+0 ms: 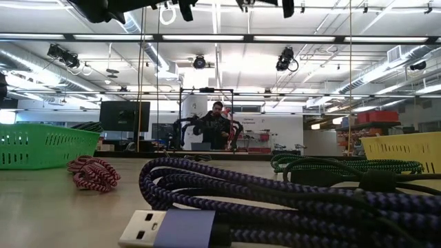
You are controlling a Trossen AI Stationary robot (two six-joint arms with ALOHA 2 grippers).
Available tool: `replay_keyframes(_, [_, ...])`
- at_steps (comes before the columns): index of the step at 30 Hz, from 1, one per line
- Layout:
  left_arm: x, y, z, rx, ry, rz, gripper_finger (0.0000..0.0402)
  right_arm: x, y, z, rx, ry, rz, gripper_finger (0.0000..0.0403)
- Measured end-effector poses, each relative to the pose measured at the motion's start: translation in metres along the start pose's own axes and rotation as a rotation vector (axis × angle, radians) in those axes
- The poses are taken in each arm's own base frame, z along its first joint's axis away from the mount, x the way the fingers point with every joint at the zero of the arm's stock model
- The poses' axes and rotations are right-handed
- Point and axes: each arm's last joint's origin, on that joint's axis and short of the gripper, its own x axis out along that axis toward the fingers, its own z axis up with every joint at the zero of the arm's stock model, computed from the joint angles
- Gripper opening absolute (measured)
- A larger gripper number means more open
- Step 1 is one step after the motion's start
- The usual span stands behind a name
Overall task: Pick & Place USB Port
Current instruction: Put the green black charger cable into the green bin
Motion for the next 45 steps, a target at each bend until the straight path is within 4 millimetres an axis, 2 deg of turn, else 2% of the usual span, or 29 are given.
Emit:
replay_keyframes(6, [0.000,0.000,0.000,-0.002,0.000,0.003,0.0119,0.009,-0.001,-0.007,0.015,0.011,-0.001,0.0008])
replay_keyframes(8, [0.000,0.000,0.000,-0.004,0.002,0.004,0.0090,0.010,-0.002,-0.008,0.014,0.012,0.003,0.0008])
replay_keyframes(10, [0.000,0.000,0.000,0.006,0.002,0.001,0.0037,0.010,-0.003,-0.007,0.017,0.009,0.007,0.0008])
replay_keyframes(11, [0.000,0.000,0.000,0.013,0.003,-0.004,0.0025,0.010,-0.003,-0.007,0.017,0.009,0.010,0.0008])
replay_keyframes(16, [0.000,0.001,-0.001,0.010,0.019,-0.009,0.0023,0.010,-0.003,-0.007,-0.009,0.009,0.015,0.0011])
replay_keyframes(20, [-0.001,0.006,-0.003,-0.027,0.055,0.016,0.0023,0.006,-0.005,-0.004,-0.031,0.009,0.009,0.0063])
replay_keyframes(23, [-0.004,0.010,-0.009,-0.037,0.121,0.028,0.0023,-0.002,-0.011,0.006,-0.020,-0.005,-0.020,0.0112])
replay_keyframes(27, [-0.012,0.012,0.000,-0.079,0.175,0.049,0.0023,-0.016,-0.022,0.008,-0.053,0.072,-0.145,0.0165])
replay_keyframes(31, [-0.032,0.009,0.007,-0.147,0.334,0.106,0.0023,-0.033,-0.035,0.010,-0.046,0.145,-0.313,0.0194])
replay_keyframes(36, [-0.074,0.000,0.018,-0.277,0.567,0.269,0.0023,-0.049,-0.045,0.002,-0.044,0.253,-0.427,0.0201])
replay_keyframes(42, [-0.126,-0.018,0.028,-0.463,0.735,0.498,0.0023,-0.052,-0.052,-0.004,-0.030,0.301,-0.493,0.0189])
replay_keyframes(45, [-0.146,-0.027,0.029,-0.561,0.781,0.588,0.0023,-0.051,-0.054,-0.004,-0.030,0.307,-0.501,0.0184])
